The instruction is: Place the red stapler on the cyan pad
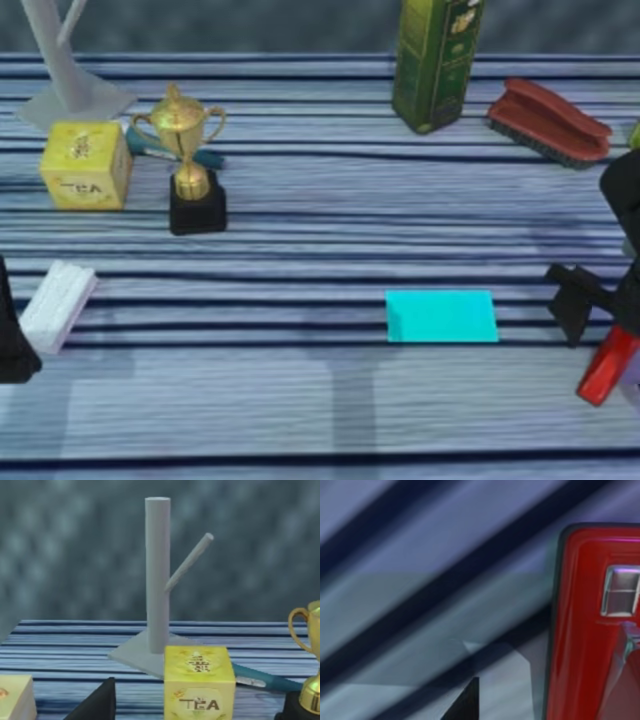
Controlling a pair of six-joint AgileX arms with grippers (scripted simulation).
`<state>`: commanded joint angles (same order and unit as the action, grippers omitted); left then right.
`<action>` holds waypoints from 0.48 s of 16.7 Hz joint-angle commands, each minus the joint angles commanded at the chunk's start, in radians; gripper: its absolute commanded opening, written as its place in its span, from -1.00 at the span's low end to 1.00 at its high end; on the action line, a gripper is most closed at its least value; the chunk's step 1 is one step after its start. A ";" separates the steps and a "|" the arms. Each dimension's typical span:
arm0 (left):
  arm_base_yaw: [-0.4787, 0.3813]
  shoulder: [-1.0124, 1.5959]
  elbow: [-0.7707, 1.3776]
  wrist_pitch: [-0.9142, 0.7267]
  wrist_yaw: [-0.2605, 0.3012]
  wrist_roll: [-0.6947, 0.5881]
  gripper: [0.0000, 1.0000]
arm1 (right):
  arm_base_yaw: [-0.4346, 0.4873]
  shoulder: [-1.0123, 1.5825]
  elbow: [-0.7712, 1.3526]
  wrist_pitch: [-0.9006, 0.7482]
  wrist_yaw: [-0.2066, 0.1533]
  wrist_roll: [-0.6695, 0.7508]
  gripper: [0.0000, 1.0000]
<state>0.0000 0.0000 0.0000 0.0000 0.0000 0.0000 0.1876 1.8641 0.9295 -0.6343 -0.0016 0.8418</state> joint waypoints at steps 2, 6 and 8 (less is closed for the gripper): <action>0.000 0.000 0.000 0.000 0.000 0.000 1.00 | 0.000 0.000 0.000 0.000 0.000 0.000 -0.21; 0.000 0.000 0.000 0.000 0.000 0.000 1.00 | 0.000 0.000 0.000 0.000 0.000 0.000 -0.81; 0.000 0.000 0.000 0.000 0.000 0.000 1.00 | 0.000 0.000 0.000 0.000 0.000 0.000 -1.00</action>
<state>0.0000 0.0000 0.0000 0.0000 0.0000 0.0000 0.1876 1.8641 0.9295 -0.6343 -0.0016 0.8418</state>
